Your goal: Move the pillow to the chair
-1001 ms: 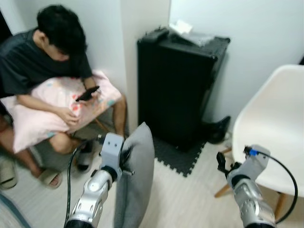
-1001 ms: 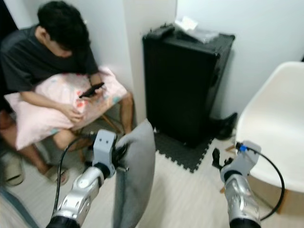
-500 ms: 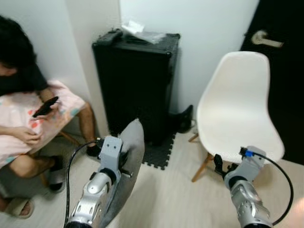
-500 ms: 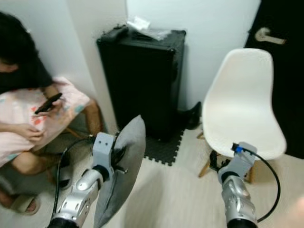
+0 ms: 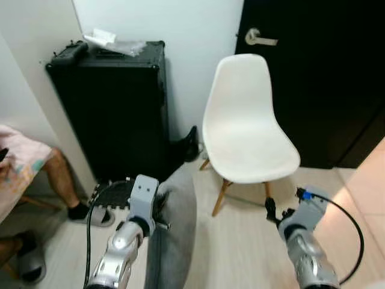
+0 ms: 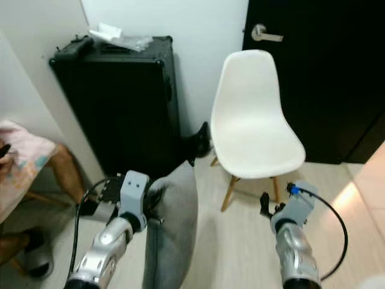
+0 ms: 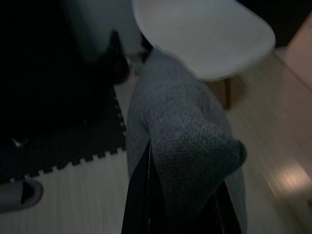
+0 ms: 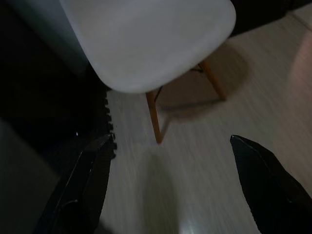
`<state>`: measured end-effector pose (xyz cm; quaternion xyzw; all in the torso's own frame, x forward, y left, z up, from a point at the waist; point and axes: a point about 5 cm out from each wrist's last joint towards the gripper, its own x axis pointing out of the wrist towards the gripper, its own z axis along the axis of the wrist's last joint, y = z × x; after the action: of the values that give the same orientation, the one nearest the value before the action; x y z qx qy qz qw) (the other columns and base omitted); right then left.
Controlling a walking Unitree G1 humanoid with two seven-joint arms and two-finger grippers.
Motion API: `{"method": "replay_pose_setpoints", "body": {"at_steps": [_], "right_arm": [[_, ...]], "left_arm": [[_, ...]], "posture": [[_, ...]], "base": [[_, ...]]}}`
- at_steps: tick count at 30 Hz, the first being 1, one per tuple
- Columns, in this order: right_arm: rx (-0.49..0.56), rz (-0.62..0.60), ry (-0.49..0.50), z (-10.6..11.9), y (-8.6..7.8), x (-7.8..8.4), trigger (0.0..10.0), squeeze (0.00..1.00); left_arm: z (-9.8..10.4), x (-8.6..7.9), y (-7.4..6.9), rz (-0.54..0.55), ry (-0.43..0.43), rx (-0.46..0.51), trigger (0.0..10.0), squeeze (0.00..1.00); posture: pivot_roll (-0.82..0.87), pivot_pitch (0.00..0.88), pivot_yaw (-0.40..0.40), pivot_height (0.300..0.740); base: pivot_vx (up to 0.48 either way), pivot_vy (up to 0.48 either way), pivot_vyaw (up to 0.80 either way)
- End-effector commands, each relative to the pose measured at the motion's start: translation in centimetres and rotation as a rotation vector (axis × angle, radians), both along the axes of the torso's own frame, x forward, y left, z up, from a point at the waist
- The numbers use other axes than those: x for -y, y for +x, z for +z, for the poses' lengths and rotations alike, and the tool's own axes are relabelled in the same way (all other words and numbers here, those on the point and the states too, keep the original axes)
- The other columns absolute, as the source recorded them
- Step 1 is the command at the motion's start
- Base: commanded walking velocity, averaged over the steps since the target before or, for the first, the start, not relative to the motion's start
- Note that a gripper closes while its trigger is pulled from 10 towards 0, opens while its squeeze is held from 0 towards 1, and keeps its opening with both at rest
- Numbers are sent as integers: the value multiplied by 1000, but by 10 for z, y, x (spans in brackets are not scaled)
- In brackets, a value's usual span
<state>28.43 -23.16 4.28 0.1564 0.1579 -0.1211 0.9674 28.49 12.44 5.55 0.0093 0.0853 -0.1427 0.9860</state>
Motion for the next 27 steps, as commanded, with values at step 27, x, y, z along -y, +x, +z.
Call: {"method": "replay_pose_setpoints", "body": {"at_steps": [27], "right_arm": [[-13,43,-46,-4,-1,-7,10000,0]], "left_arm": [[22,-12,10,59,-24,89,10000,0]], "posture": [[-66,58,22,740]], "base": [[0,0,-397]]}}
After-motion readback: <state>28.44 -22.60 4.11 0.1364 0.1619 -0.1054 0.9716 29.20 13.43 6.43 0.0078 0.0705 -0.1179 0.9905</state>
